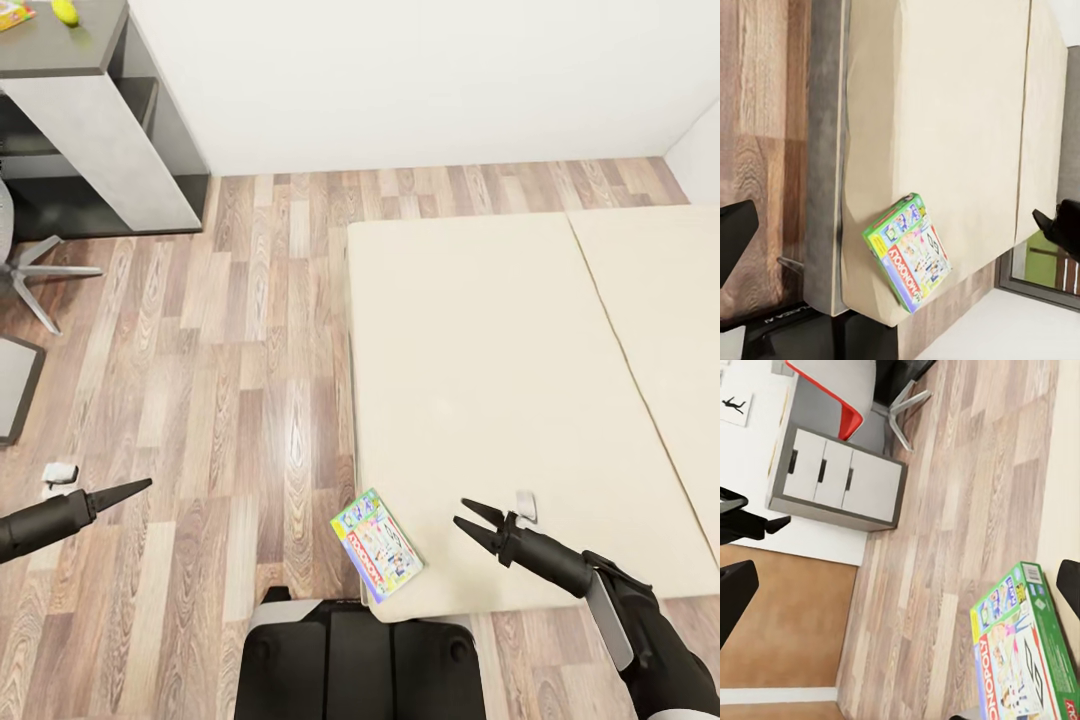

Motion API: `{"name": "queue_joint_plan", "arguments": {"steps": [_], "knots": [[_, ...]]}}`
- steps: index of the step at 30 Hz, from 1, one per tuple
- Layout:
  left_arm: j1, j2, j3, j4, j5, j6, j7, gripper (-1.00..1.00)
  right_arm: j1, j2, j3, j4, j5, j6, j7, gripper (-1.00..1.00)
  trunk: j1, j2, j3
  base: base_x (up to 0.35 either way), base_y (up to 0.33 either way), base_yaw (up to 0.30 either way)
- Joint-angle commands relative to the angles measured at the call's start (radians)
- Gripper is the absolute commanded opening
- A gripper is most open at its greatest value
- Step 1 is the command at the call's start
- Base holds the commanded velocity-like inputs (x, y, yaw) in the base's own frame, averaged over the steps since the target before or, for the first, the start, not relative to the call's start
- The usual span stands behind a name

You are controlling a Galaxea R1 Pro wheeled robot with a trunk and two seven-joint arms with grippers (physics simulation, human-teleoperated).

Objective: Put all the toys in the child's room - the three board games (two on the bed and one on the table), the two jigsaw puzzles on the table, and the tennis ball on the table - inside the toy box on the table in the child's room.

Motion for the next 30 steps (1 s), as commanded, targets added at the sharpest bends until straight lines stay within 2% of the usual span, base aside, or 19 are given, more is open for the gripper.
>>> {"name": "queue_joint_plan", "arguments": {"steps": [1, 30], "knots": [[0.0, 0.0, 0.0, 0.0, -0.002, 0.01, -0.004, 1.0, 0.0, 0.0, 0.0, 0.0, -0.004, 0.007, 0.002, 1.0, 0.001, -0.001, 0.001, 0.0, 0.0, 0.0], [0.0, -0.001, -0.01, -0.002, -0.015, 0.01, 0.002, 1.0, 0.012, 0.001, 0.0, 0.002, -0.004, -0.029, 0.002, 1.0, 0.001, -0.001, 0.048, 0.0, 0.0, 0.0]]}}
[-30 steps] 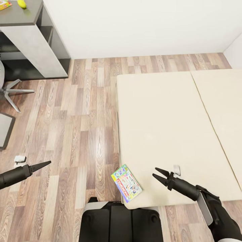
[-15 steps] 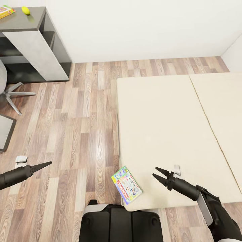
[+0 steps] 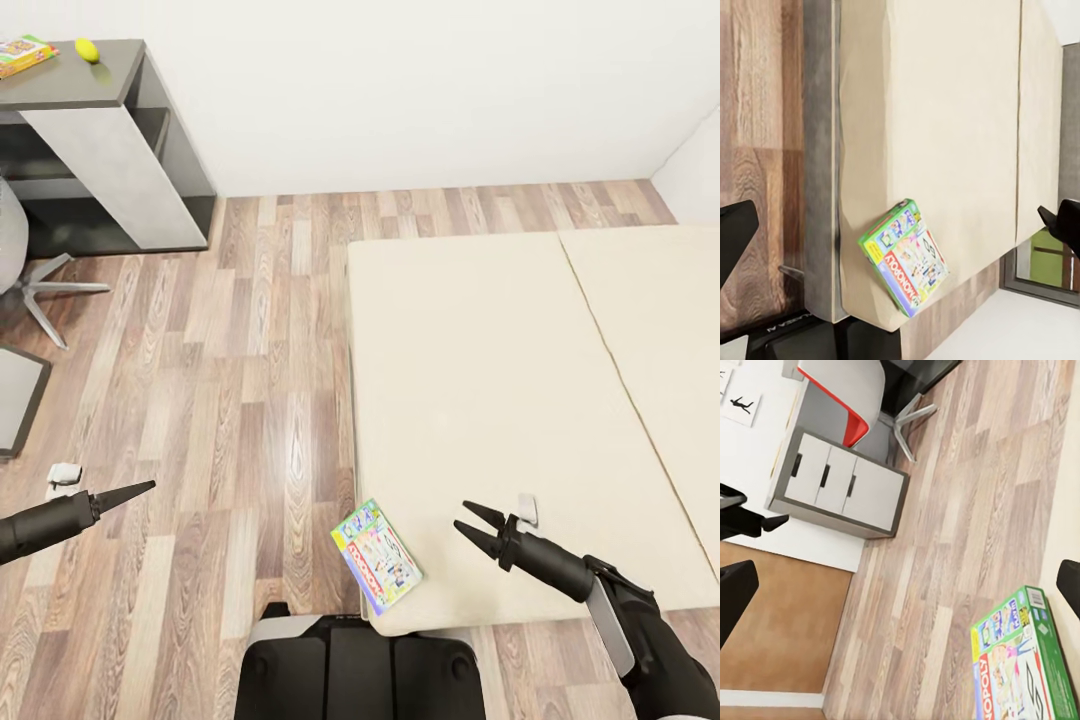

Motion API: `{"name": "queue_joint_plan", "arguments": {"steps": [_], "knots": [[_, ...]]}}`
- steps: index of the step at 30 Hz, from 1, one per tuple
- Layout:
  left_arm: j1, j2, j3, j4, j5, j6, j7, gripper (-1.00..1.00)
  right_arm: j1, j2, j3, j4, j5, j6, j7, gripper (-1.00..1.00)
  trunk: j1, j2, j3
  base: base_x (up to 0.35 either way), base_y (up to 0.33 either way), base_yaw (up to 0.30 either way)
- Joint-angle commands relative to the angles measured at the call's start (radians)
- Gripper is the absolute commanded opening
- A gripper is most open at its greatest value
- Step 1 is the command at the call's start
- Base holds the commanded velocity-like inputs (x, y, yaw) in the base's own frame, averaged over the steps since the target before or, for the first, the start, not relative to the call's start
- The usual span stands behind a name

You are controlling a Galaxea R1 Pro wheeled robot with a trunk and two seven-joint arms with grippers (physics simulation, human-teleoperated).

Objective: Put all the toys in the child's room - the three board games (two on the bed and one on the table), the two jigsaw puzzles on the table, and the tennis ball on the table - inside the toy box on the table in the child's room.

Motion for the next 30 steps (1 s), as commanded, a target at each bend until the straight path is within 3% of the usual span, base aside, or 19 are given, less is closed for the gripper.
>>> {"name": "queue_joint_plan", "arguments": {"steps": [1, 30], "knots": [[0.0, 0.0, 0.0, 0.0, 0.0, 0.01, -0.003, 1.0, 0.001, 0.0, 0.0, 0.0, -0.004, 0.01, 0.003, 1.0, 0.001, -0.001, 0.001, 0.0, 0.0, 0.0], [0.0, 0.002, 0.005, 0.0, 0.0, 0.007, -0.003, 1.0, 0.016, 0.002, 0.0, 0.005, -0.004, 0.007, 0.002, 1.0, 0.001, -0.001, 0.048, 0.0, 0.0, 0.0]]}}
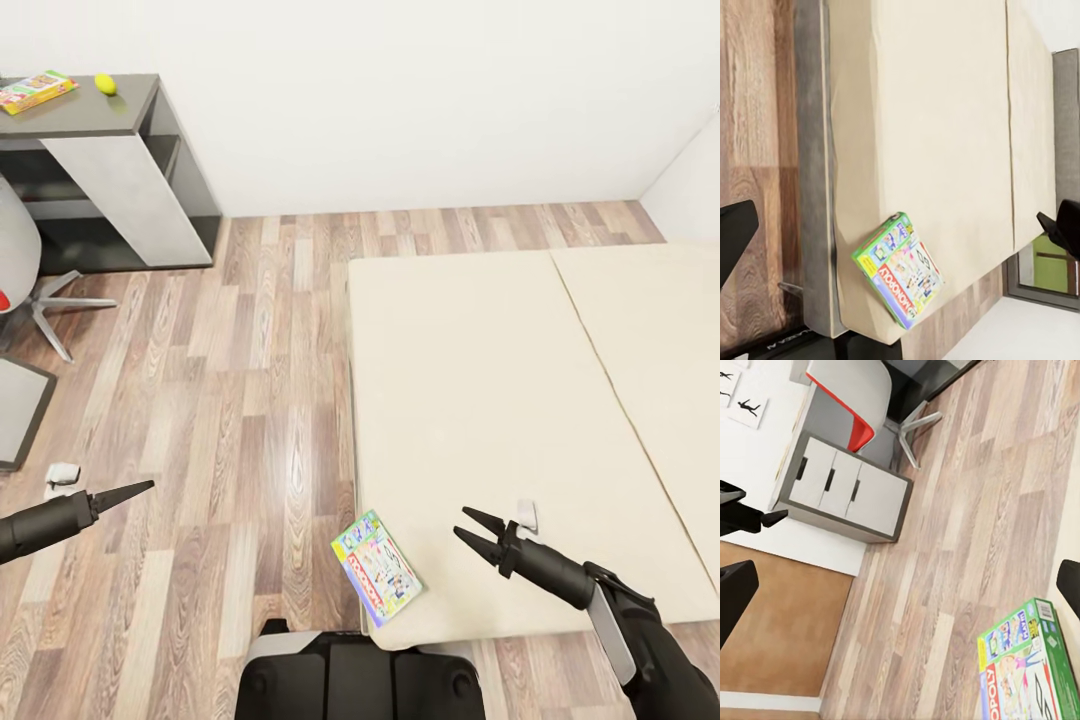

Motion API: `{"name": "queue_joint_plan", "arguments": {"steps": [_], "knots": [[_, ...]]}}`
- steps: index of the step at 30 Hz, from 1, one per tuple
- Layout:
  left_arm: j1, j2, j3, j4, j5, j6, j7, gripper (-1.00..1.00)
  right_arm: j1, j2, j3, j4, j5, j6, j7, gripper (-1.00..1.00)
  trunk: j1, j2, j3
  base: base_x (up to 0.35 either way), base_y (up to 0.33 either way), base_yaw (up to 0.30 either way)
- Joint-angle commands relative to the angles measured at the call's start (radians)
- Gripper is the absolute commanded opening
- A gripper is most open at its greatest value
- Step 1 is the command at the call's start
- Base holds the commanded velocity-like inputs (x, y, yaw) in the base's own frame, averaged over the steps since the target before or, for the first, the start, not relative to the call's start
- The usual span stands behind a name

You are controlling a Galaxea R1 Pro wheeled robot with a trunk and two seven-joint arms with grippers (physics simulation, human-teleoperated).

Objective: Put all the toys in the child's room - the three board games (two on the bed and one on the table), the two jigsaw puzzles on the table, and the tennis ball on the table - inside the toy box on the table in the child's room.

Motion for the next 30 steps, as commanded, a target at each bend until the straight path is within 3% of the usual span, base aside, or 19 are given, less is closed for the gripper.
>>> {"name": "queue_joint_plan", "arguments": {"steps": [1, 30], "knots": [[0.0, 0.0, 0.002, 0.0, 0.0, 0.01, -0.004, 1.0, 0.0, 0.0, 0.0, 0.0, -0.004, 0.01, 0.003, 1.0, 0.001, -0.001, 0.001, 0.0, 0.0, 0.0], [0.0, -0.006, -0.009, 0.0, 0.003, 0.01, -0.004, 1.0, -0.001, 0.001, -0.001, 0.003, -0.003, 0.01, 0.004, 1.0, 0.001, -0.001, 0.048, 0.0, 0.0, 0.0]]}}
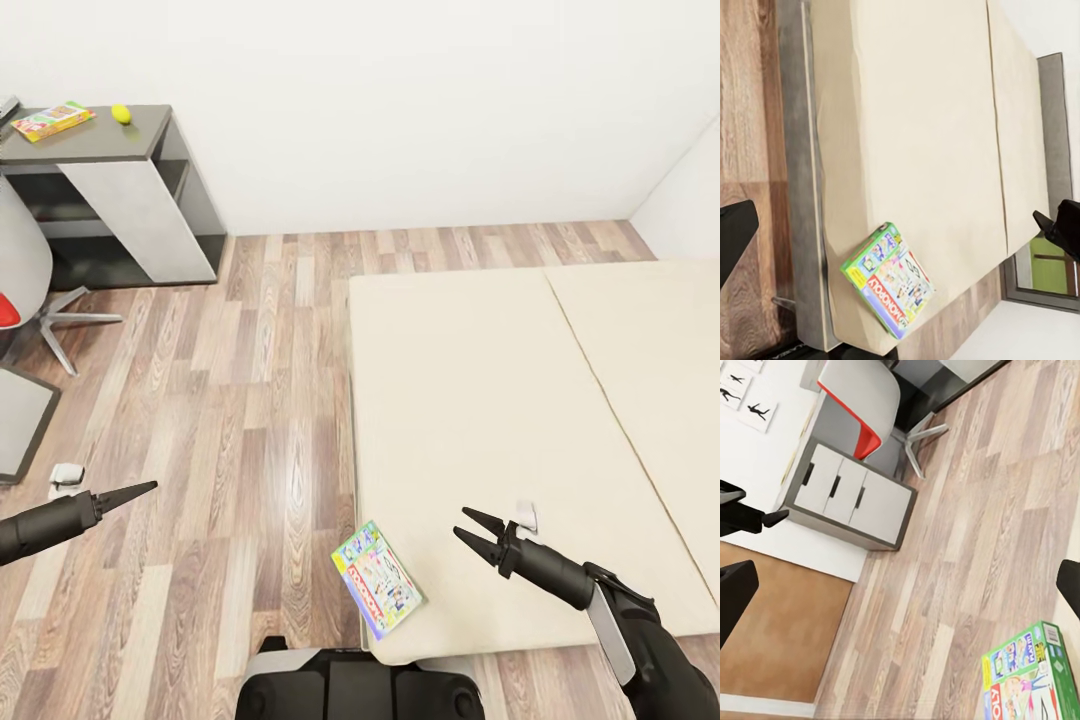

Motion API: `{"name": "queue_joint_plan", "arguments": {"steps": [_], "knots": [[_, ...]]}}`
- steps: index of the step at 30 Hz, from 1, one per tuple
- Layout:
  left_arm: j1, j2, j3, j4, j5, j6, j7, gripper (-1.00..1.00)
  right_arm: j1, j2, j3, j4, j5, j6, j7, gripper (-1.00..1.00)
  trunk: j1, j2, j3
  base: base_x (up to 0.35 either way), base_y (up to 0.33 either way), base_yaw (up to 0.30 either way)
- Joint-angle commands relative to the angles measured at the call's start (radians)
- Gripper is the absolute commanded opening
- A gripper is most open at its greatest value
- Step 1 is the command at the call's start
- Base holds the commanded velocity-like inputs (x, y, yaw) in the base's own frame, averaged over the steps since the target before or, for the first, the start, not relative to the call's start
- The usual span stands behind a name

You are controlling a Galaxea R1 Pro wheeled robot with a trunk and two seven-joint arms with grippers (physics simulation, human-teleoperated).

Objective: Put all the toys in the child's room - the three board games (two on the bed and one on the table), the two jigsaw puzzles on the table, and the tennis ball on the table - inside the toy box on the table in the child's room.

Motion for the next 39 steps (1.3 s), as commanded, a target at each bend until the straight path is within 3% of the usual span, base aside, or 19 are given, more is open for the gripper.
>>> {"name": "queue_joint_plan", "arguments": {"steps": [1, 39], "knots": [[0.0, 0.001, 0.001, 0.0, 0.0, 0.01, -0.004, 1.0, 0.0, 0.0, 0.0, 0.0, -0.004, 0.01, 0.003, 1.0, 0.001, -0.001, 0.001, 0.0, 0.0, 0.0], [0.0, 0.005, 0.0, 0.001, -0.004, 0.01, -0.002, 1.0, 0.0, 0.002, 0.001, 0.001, -0.004, -0.013, -0.006, 1.0, 0.001, -0.001, 0.062, 0.0, 0.0, 0.0]]}}
